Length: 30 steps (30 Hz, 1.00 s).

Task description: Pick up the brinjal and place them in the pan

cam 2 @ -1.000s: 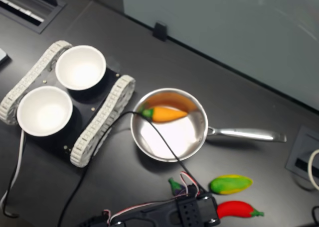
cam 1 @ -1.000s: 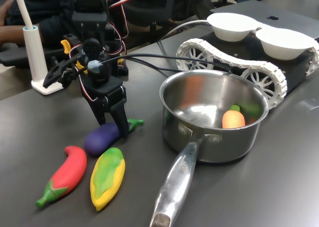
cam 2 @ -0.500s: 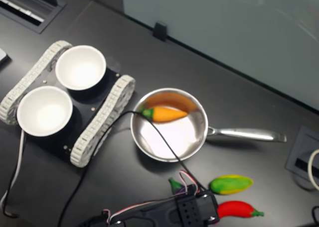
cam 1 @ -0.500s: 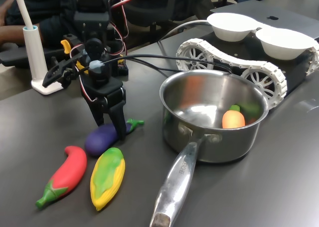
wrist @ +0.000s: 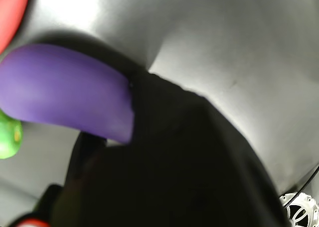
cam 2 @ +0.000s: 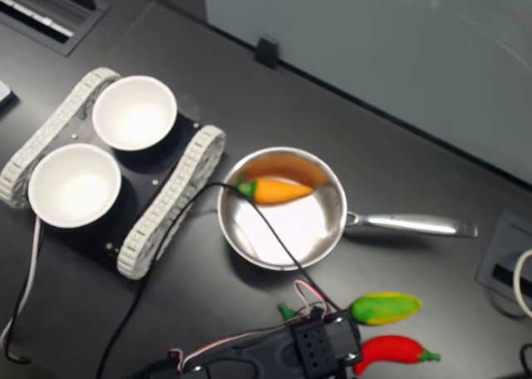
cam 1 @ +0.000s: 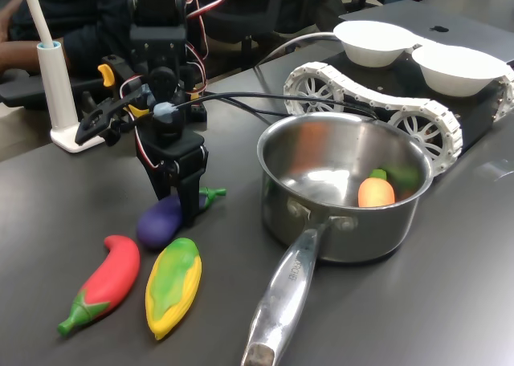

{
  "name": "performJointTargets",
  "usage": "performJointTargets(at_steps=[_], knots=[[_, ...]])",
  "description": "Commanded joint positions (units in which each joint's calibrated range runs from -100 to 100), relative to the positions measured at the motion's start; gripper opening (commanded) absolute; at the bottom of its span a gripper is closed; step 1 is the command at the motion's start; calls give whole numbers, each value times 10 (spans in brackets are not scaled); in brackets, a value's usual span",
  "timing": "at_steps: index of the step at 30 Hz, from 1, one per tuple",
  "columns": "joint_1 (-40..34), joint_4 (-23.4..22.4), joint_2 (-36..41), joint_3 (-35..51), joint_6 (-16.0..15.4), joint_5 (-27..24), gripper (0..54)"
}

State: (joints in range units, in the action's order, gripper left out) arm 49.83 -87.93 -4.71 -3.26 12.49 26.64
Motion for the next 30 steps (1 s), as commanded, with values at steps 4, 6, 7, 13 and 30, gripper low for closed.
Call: performJointTargets(at_steps=[4, 6, 7, 13, 30], knots=[[-16, 25, 16, -18, 21, -7, 6], [-16, 29, 21, -23, 21, -9, 2], [-16, 32, 23, -26, 21, -10, 2], [-13, 61, 57, -47, 21, -27, 2], [-34, 69, 202, -43, 10, -76, 2]])
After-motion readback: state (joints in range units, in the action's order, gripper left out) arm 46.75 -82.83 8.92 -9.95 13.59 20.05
